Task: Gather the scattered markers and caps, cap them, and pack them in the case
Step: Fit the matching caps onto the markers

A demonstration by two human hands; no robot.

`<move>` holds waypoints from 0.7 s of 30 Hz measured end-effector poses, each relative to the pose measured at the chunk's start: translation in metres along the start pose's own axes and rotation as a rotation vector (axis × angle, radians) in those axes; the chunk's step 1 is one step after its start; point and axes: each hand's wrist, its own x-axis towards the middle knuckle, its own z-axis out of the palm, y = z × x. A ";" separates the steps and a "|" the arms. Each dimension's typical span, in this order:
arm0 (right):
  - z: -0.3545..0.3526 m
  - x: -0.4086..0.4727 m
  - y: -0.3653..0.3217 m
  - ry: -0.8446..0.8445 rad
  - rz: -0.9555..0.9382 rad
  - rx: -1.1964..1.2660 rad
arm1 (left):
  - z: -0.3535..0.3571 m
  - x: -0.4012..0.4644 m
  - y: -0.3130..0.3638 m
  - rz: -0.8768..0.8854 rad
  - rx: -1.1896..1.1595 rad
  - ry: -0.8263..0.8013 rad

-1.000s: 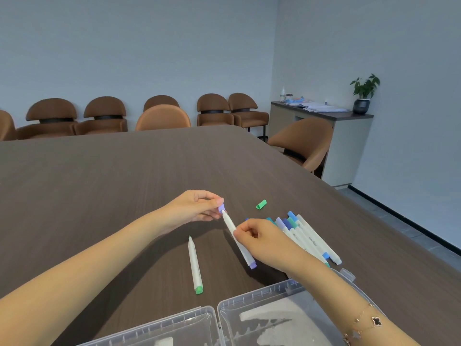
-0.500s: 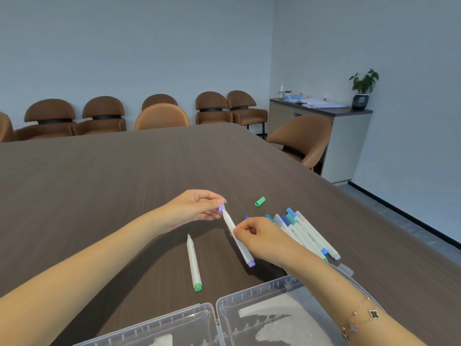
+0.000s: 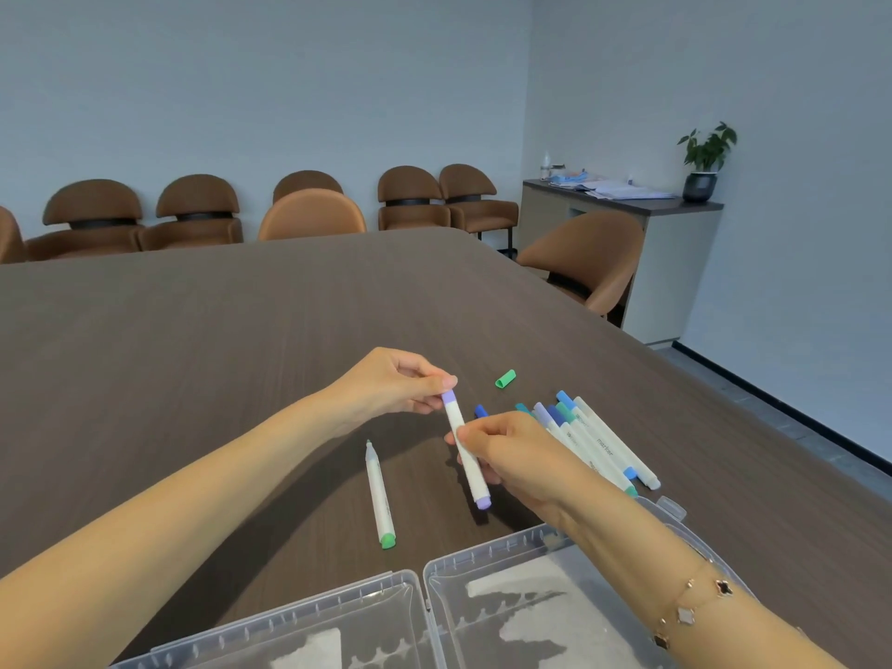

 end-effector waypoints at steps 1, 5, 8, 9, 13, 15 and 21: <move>0.000 0.000 0.001 -0.010 0.015 -0.012 | 0.000 -0.001 0.000 -0.004 0.034 -0.010; -0.005 0.002 0.003 0.010 0.041 -0.181 | -0.026 -0.006 0.000 -0.051 0.447 -0.029; -0.006 0.003 0.009 0.034 0.011 -0.302 | -0.046 -0.020 0.000 -0.219 0.851 0.059; -0.005 0.004 0.011 0.054 -0.010 -0.352 | -0.046 -0.028 0.001 -0.324 0.909 -0.015; -0.003 0.006 0.015 0.152 -0.057 -0.503 | -0.029 -0.054 -0.007 -0.571 0.893 -0.258; -0.003 0.004 0.015 0.162 -0.069 -0.529 | -0.022 -0.057 -0.008 -0.564 0.833 -0.217; -0.024 0.006 0.008 0.268 -0.170 -0.610 | 0.003 -0.057 -0.003 -0.549 0.783 -0.134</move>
